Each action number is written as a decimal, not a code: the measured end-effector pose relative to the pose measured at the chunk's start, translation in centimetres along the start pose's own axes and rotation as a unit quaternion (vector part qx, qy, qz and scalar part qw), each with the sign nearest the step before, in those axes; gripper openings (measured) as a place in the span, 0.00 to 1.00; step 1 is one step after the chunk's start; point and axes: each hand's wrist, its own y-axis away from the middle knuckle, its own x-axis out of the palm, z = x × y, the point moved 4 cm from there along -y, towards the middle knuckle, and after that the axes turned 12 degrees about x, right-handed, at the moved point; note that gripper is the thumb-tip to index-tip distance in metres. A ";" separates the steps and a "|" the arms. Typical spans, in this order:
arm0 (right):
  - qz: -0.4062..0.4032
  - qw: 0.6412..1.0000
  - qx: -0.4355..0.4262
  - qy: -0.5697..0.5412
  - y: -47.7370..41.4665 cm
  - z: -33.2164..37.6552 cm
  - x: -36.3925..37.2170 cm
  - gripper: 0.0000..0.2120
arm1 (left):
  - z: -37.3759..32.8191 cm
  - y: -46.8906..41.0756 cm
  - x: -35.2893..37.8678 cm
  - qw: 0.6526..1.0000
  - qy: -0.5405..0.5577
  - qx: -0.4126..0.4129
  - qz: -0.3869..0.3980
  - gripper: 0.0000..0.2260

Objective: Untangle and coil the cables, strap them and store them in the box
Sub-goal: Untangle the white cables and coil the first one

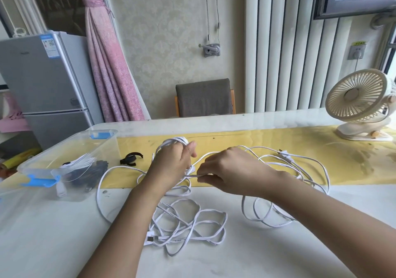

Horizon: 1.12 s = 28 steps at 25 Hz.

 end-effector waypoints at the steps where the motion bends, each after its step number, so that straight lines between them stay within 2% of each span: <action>1: -0.025 1.000 0.000 0.004 -0.1 -0.3 -0.8 0.06 | -0.1 0.3 0.4 0.999 0.011 -0.018 0.044 0.20; 3: -0.077 0.996 0.038 -0.014 -0.5 -1.2 -2.5 0.08 | -0.2 0.8 0.8 0.991 0.052 -0.066 0.105 0.24; 5: -0.116 0.987 0.104 -0.048 -0.6 -2.6 -3.6 0.12 | -1.0 1.2 0.9 0.971 0.143 -0.122 0.145 0.27; 7: -0.127 0.975 0.167 -0.075 -0.5 -4.0 -4.1 0.12 | -2.6 1.7 1.3 0.928 0.271 -0.157 0.199 0.26; 9: -0.122 0.964 0.214 -0.100 -0.5 -5.4 -4.4 0.12 | -4.4 2.3 1.8 0.879 0.353 -0.156 0.282 0.25; 12: -0.103 0.936 0.309 -0.133 -0.1 -7.5 -4.8 0.13 | -5.8 2.8 2.3 0.771 0.470 -0.152 0.403 0.26; 16: -0.114 0.897 0.392 -0.171 0.8 -9.7 -5.3 0.13 | -7.0 2.8 1.9 0.578 0.661 -0.102 0.468 0.22; 18: -0.097 0.892 0.412 -0.156 1.1 -10.0 -5.0 0.10 | -7.1 2.3 1.2 0.501 0.740 -0.067 0.444 0.19; 19: -0.088 0.891 0.420 -0.147 1.1 -10.0 -4.6 0.08 | -6.9 1.9 0.7 0.483 0.772 -0.052 0.410 0.18; 21: -0.079 0.888 0.430 -0.140 1.1 -10.0 -4.1 0.07 | -5.9 1.1 -0.2 0.470 0.822 -0.037 0.321 0.17; 23: -0.066 0.888 0.434 -0.135 1.1 -10.0 -3.6 0.09 | -4.5 0.6 -0.9 0.442 0.867 -0.059 0.223 0.15; 26: 0.005 0.910 0.402 -0.097 0.7 -9.0 -2.7 0.10 | -2.6 0.3 -1.1 0.404 0.904 -0.101 0.095 0.11; 28: 0.054 0.933 0.346 -0.082 0.5 -7.9 -2.0 0.12 | -1.8 0.0 -1.2 0.412 0.905 -0.105 0.021 0.10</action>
